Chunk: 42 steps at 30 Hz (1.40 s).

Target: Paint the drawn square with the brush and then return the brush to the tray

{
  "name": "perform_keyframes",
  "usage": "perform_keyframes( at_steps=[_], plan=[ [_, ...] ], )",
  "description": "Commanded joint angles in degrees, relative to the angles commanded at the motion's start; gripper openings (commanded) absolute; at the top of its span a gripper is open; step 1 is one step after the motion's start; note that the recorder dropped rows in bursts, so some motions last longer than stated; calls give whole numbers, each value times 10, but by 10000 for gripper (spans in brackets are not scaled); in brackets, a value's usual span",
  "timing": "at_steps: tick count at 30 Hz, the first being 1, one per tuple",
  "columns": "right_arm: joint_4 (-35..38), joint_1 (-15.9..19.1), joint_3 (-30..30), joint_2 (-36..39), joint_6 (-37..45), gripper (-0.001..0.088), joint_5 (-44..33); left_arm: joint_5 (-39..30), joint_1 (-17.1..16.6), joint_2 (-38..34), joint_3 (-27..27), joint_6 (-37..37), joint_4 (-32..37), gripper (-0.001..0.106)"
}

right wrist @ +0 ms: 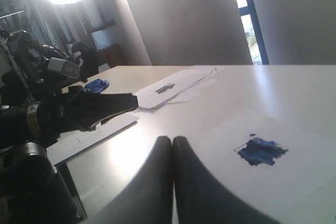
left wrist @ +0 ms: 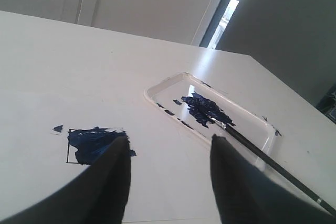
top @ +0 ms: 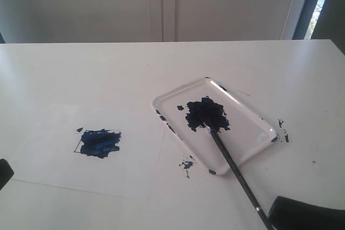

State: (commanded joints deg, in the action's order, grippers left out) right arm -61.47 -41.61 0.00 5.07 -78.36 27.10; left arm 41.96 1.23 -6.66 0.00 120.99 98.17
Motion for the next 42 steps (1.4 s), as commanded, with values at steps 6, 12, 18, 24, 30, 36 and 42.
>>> perform_keyframes(
  at_steps=[6, 12, 18, 24, 30, 36, 42],
  plan=[
    [12, 23, 0, -51, 0, 0, 29, -8, 0, 67, 0, 0, -3, 525],
    [12, 23, 0, -51, 0, 0, 31, -14, 0, 67, 0, 0, -3, 525],
    [12, 23, 0, -51, 0, 0, 31, -14, 0, 67, 0, 0, -3, 525],
    [12, 23, 0, -51, 0, 0, 31, -14, 0, 67, 0, 0, -3, 525],
    [12, 23, 0, -51, 0, 0, 31, -14, 0, 67, 0, 0, -3, 525],
    [12, 23, 0, -51, 0, 0, 31, -14, 0, 67, 0, 0, -3, 525],
    [12, 23, 0, -51, 0, 0, 31, -14, 0, 67, 0, 0, -3, 525]
  ],
)
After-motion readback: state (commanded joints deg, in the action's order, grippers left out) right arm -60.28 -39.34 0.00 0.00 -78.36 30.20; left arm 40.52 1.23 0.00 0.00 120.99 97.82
